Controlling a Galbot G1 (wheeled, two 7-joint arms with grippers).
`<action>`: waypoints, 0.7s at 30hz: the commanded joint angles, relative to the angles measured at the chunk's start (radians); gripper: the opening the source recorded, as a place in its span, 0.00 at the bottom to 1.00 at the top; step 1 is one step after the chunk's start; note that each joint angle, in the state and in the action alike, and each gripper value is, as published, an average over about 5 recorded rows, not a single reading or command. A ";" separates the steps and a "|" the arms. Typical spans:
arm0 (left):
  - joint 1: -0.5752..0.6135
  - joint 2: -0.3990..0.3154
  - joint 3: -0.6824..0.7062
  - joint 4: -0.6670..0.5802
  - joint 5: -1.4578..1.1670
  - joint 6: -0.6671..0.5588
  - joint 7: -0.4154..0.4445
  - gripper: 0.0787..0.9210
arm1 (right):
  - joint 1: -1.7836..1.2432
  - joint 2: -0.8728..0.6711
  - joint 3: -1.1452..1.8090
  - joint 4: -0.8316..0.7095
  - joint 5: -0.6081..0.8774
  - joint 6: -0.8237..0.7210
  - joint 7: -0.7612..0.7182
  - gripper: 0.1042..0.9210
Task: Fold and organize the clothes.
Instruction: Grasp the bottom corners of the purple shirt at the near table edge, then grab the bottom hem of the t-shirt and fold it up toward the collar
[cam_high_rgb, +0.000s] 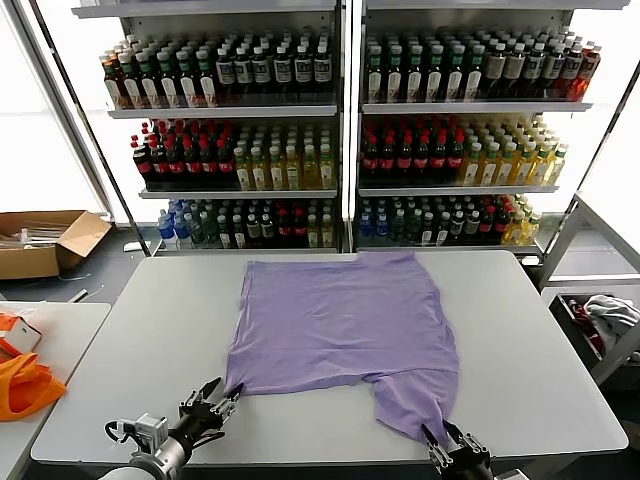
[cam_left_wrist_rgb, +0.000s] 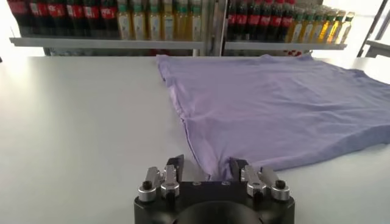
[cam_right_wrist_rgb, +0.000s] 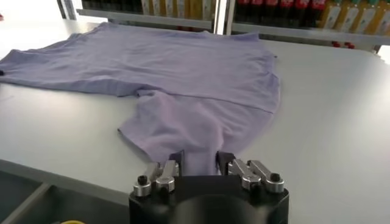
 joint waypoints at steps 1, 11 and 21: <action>0.008 -0.011 0.025 -0.014 0.010 -0.012 -0.003 0.33 | -0.005 0.004 -0.010 -0.002 0.000 0.016 -0.002 0.10; 0.026 -0.026 -0.012 -0.107 0.000 -0.027 -0.042 0.02 | -0.060 -0.029 0.062 0.046 0.063 0.196 -0.120 0.00; 0.148 -0.057 -0.081 -0.223 0.010 -0.021 -0.030 0.01 | -0.229 -0.052 0.169 0.151 0.129 0.227 -0.156 0.00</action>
